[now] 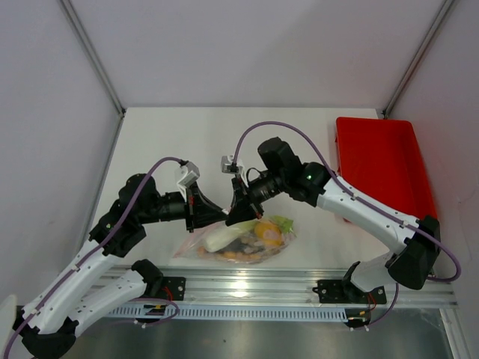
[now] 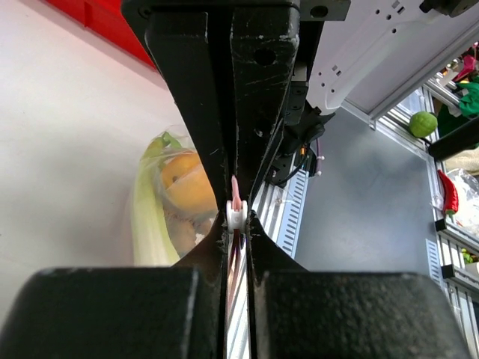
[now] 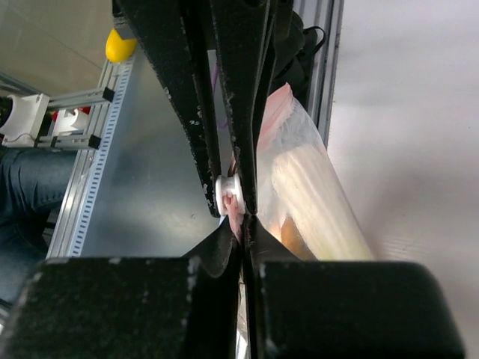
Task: Place the food in the zip-top bag and seal the zipper
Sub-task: Zip the zipper food storage bag at the center of the board.
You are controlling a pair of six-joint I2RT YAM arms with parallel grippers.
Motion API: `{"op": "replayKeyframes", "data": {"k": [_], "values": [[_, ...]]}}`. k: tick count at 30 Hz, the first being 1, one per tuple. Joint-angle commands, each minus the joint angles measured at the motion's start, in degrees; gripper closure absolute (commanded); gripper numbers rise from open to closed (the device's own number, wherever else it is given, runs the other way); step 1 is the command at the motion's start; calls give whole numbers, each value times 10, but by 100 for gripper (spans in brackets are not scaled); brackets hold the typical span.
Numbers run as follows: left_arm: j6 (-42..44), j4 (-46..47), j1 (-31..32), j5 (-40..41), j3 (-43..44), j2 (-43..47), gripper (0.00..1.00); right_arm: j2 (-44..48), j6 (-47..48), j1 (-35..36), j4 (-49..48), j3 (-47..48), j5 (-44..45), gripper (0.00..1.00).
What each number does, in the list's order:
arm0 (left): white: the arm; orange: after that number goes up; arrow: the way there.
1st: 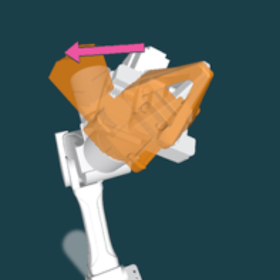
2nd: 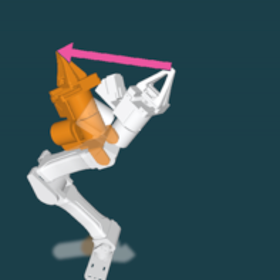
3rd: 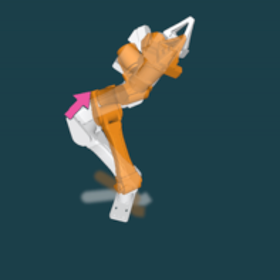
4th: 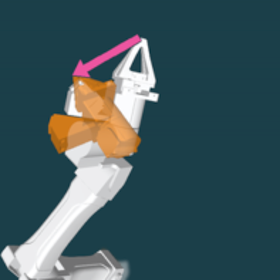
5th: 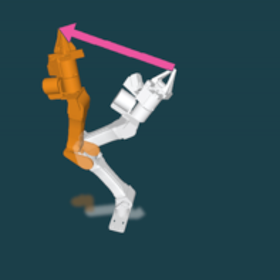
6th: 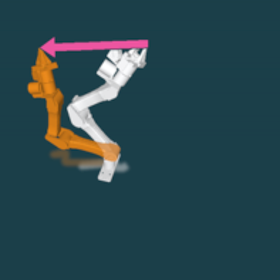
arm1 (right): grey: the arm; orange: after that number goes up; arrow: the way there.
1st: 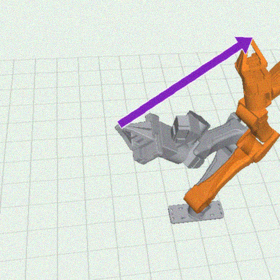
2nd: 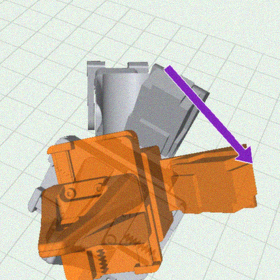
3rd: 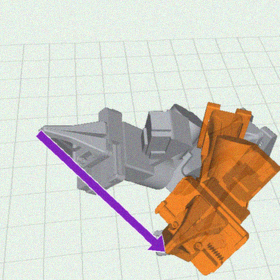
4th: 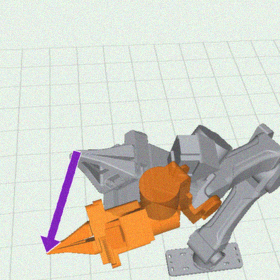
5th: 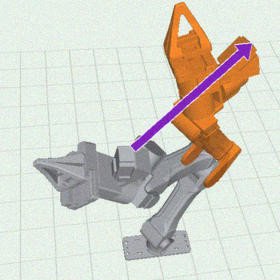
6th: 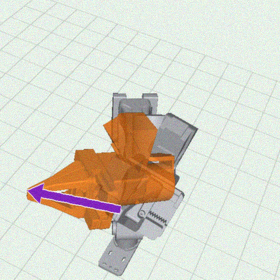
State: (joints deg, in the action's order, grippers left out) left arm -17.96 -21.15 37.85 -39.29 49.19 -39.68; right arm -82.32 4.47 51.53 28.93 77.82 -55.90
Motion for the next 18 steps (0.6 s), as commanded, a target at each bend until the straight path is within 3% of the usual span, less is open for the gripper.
{"op": "replayKeyframes", "data": {"k": [1, 5, 10, 18], "values": [[2, 23, 1, -17, 6, 3, 99, 4, -27, 1, -55, 15, 41, 100], [5, 18, 1, -13, 2, 5, 99, 27, -104, -20, -154, -25, 63, 100], [6, 13, -1, -4, -2, 10, 99, 58, -175, -37, -214, -50, 129, 100], [13, -6, -1, 8, -8, 15, 100, 103, -279, -81, -283, -78, 142, 100]]}}
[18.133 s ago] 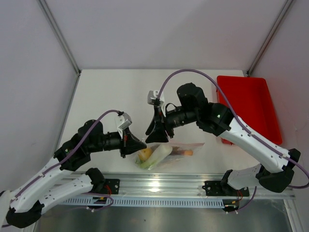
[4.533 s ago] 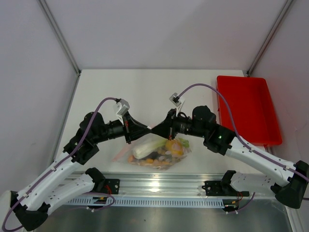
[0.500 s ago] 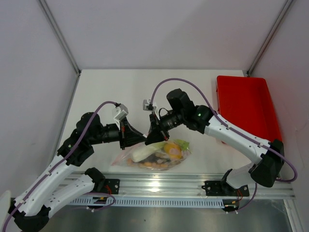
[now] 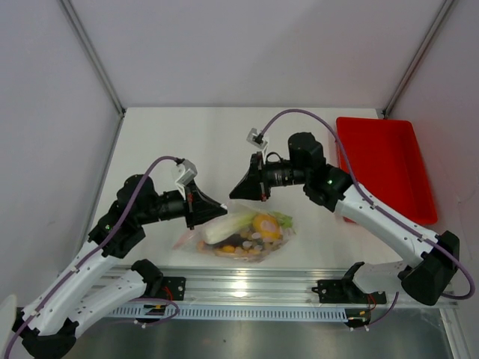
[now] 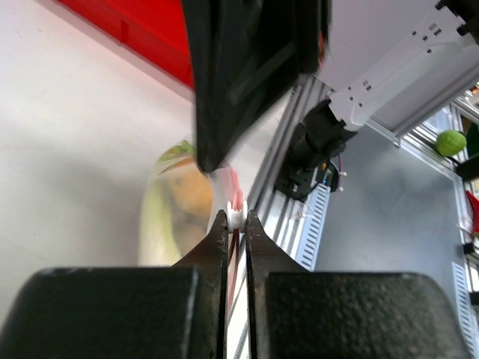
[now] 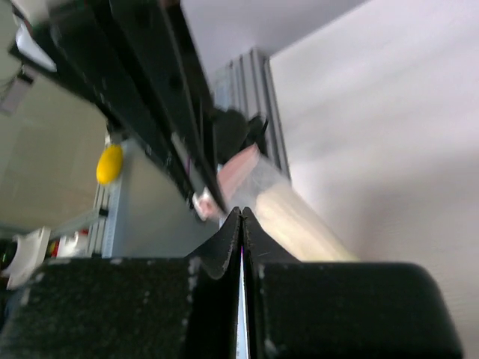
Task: Place the food in the zip-top bag and seal the zipper
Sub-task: Zip the zipper food storage bag at the center of the board.
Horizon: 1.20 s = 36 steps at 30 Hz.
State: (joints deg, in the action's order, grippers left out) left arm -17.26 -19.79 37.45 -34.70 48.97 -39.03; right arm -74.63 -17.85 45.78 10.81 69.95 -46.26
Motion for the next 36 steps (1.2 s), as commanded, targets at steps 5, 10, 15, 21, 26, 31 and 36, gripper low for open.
{"op": "replayKeyframes", "data": {"k": [5, 10, 15, 21, 26, 31, 36], "values": [[10, -32, 2, -28, -5, 11, 100, 38, -74, -39, -129, -10, 34, 100], [6, -27, 2, -34, 2, 11, 99, 41, 74, -41, 6, 26, 0, 100], [4, -24, 0, -41, 10, 10, 99, 31, 220, -40, 153, 77, -114, 49], [-9, -3, -3, -52, 1, 12, 100, 4, 252, 8, 180, 78, -111, 35], [-14, 5, -6, -57, -3, 21, 99, -27, 251, 55, 150, 70, -65, 27], [-16, 5, -9, -60, -5, 28, 100, -52, 230, 75, 98, 58, -61, 33], [-15, 5, -11, -62, -7, 35, 99, -54, 204, 79, 52, 36, -63, 55]]}}
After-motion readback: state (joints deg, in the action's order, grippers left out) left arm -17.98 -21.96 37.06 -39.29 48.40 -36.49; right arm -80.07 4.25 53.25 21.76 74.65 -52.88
